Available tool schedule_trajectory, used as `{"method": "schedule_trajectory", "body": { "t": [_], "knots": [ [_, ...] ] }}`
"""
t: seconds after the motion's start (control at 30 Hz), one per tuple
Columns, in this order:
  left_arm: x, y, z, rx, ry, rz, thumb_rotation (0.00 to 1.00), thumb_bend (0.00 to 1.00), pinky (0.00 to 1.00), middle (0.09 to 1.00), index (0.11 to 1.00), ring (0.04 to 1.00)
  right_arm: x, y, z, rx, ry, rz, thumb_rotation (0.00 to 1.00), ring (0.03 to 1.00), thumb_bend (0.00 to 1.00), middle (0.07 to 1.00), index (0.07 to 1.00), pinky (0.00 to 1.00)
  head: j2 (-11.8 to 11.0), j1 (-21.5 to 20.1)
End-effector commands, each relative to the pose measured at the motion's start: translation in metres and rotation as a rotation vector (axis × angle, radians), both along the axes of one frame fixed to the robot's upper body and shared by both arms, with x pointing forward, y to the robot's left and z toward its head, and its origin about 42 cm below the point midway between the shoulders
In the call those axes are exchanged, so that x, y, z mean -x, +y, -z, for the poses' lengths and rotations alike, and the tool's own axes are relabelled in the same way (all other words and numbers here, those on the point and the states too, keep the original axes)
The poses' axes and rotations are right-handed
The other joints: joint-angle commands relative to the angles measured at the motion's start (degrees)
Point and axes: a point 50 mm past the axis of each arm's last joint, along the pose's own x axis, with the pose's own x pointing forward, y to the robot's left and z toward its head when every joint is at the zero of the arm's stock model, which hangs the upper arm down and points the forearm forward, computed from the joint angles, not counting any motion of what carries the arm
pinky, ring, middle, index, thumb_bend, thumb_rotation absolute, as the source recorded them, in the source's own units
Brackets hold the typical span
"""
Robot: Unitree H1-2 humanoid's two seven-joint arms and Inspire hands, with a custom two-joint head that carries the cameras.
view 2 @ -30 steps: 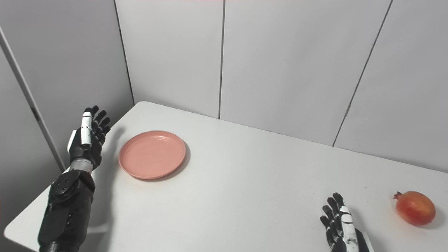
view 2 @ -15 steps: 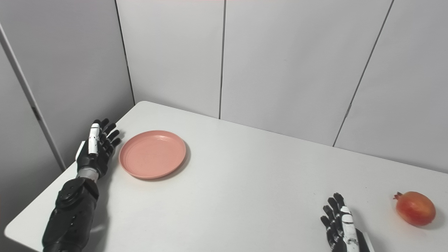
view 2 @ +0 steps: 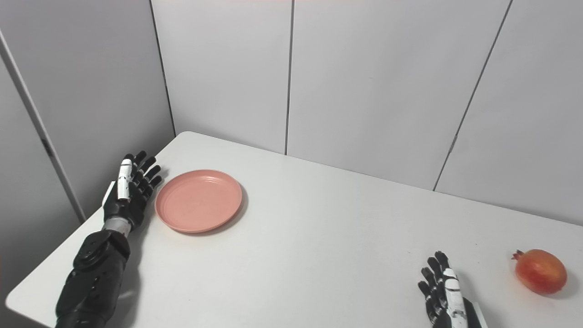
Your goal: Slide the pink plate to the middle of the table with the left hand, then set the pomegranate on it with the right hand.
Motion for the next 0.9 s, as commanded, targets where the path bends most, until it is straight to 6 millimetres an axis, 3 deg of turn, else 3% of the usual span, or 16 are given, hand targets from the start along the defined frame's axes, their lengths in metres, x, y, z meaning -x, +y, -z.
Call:
{"method": "schedule_trajectory", "body": {
  "t": [0.0,0.47,0.87],
  "knots": [
    [-0.01,0.0,-0.009,-0.017,-0.016,0.022,1.0,0.35,0.95,0.934,0.926,0.936,-0.008,0.003,-0.02,-0.012,-0.089,-0.014,1.0,1.0,0.12,1.0,1.0,1.0,0.1,-0.2],
    [-0.017,-0.02,0.004,0.021,-0.005,0.119,1.0,0.37,0.93,0.928,0.916,0.921,-0.009,0.005,-0.02,-0.008,-0.093,-0.006,1.0,1.0,0.11,1.0,1.0,1.0,0.7,-1.2],
    [-0.017,-0.036,0.0,-0.003,0.001,0.145,1.0,0.38,0.89,0.906,0.898,0.902,-0.009,0.006,-0.018,0.015,-0.092,-0.007,1.0,1.0,0.15,1.0,1.0,1.0,1.4,-2.3]
  ]
}}
